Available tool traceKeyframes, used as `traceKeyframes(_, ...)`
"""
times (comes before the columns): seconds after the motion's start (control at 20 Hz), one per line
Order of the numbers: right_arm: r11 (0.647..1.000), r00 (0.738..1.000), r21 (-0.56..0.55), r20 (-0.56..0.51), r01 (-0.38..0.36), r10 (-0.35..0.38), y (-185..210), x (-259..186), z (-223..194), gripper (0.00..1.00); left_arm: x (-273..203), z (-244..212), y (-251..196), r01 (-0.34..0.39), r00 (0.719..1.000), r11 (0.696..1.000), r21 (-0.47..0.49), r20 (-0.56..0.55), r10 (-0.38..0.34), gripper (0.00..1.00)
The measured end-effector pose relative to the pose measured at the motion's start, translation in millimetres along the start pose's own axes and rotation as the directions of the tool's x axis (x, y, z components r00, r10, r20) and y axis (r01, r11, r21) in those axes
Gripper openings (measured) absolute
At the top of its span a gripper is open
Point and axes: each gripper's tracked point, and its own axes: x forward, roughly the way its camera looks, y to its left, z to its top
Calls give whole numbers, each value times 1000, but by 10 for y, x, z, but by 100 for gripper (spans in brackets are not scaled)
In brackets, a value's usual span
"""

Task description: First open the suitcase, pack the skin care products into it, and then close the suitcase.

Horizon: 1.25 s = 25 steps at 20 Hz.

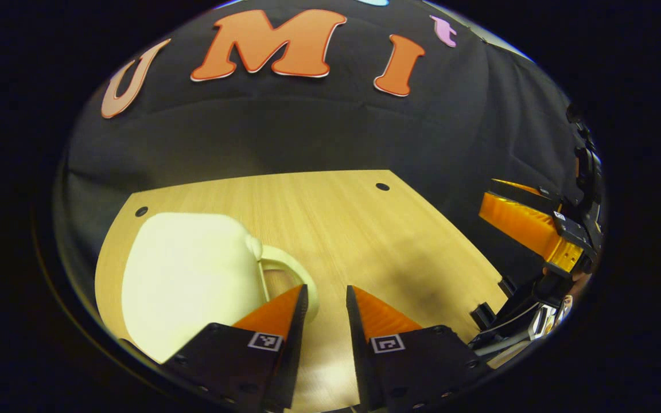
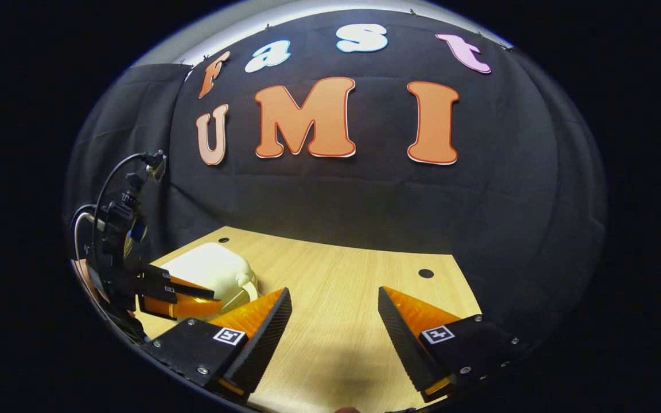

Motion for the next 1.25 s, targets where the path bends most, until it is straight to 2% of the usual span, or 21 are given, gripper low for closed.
traceKeyframes(0.1,1000,1000,-6,18,8,-8,-2,-18,68,96,-45,182,-130,16,998,1000,12,61,-16,50)
traceKeyframes(0.2,1000,999,-25,45,12,-11,15,-39,147,96,-137,381,-260,33,991,999,15,129,-35,77)
traceKeyframes(0.25,999,998,-34,57,12,-10,28,-42,179,99,-156,430,-313,32,987,999,24,159,-36,87)
traceKeyframes(0.3,999,998,-35,63,18,-16,21,-33,189,96,-173,478,-303,11,983,1000,21,184,-15,93)
traceKeyframes(0.45,1000,997,-9,78,9,-8,84,-36,231,96,-311,617,-222,-69,965,997,-21,252,72,95)
traceKeyframes(0.65,1000,995,-14,101,-7,8,191,-5,268,96,-576,851,-165,-191,905,980,-59,377,199,96)
traceKeyframes(0.8,1000,993,-21,117,-12,14,247,8,322,96,-736,955,-36,-293,859,954,-64,421,292,97)
traceKeyframes(0.95,1000,989,-18,148,-9,11,271,9,412,96,-937,994,-9,-308,821,947,-89,479,312,97)
traceKeyframes(1.05,1000,987,-21,159,-12,15,297,6,433,96,-983,1041,-68,-280,802,956,-91,525,285,97)
traceKeyframes(1.15,1000,987,-17,160,-16,18,310,-8,415,96,-1046,1106,-106,-268,791,959,-90,548,272,96)
traceKeyframes(1.25,999,984,-18,178,-28,31,345,-34,449,96,-1030,1109,-99,-298,785,952,-71,548,287,96)
